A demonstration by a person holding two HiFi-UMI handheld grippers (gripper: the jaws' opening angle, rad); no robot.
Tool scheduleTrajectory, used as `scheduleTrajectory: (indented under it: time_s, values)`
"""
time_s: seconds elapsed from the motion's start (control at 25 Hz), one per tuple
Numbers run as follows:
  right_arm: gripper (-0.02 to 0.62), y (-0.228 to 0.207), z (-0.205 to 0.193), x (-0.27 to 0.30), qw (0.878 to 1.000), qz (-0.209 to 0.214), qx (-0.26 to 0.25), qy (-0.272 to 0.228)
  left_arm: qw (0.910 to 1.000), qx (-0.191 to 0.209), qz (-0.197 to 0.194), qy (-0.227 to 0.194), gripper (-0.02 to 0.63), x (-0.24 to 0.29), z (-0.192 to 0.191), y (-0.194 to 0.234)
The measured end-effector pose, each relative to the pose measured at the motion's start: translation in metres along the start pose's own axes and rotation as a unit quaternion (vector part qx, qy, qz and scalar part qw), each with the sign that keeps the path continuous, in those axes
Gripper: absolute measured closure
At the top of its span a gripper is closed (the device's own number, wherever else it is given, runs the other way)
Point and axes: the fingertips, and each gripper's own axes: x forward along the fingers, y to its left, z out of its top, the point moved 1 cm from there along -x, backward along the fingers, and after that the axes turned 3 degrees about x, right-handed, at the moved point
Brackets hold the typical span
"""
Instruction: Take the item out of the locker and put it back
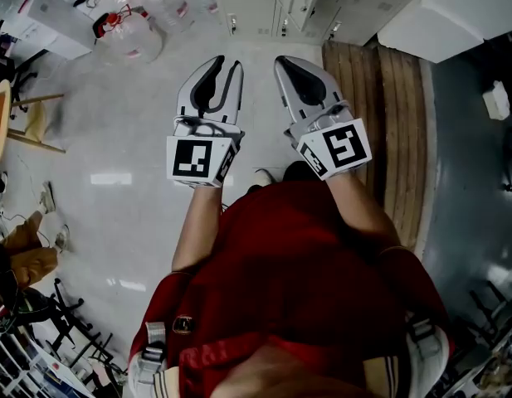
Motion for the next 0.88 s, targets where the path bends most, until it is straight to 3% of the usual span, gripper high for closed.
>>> scheduleTrajectory:
  time_s: [0.4,0.88]
  values:
    - [0.598,-0.002,-0.007,0.018,1.0,-0.009,-0.004,0.009,0.9999,0.001,0.01,0.002,0.435,0.016,-0.004,0.027]
    - [0.598,-0.074,-0.02,0.069,1.0,-0.022,0.002,0.002,0.9994,0.013,0.021,0.023,0.393,0.102,-0.02,0.061]
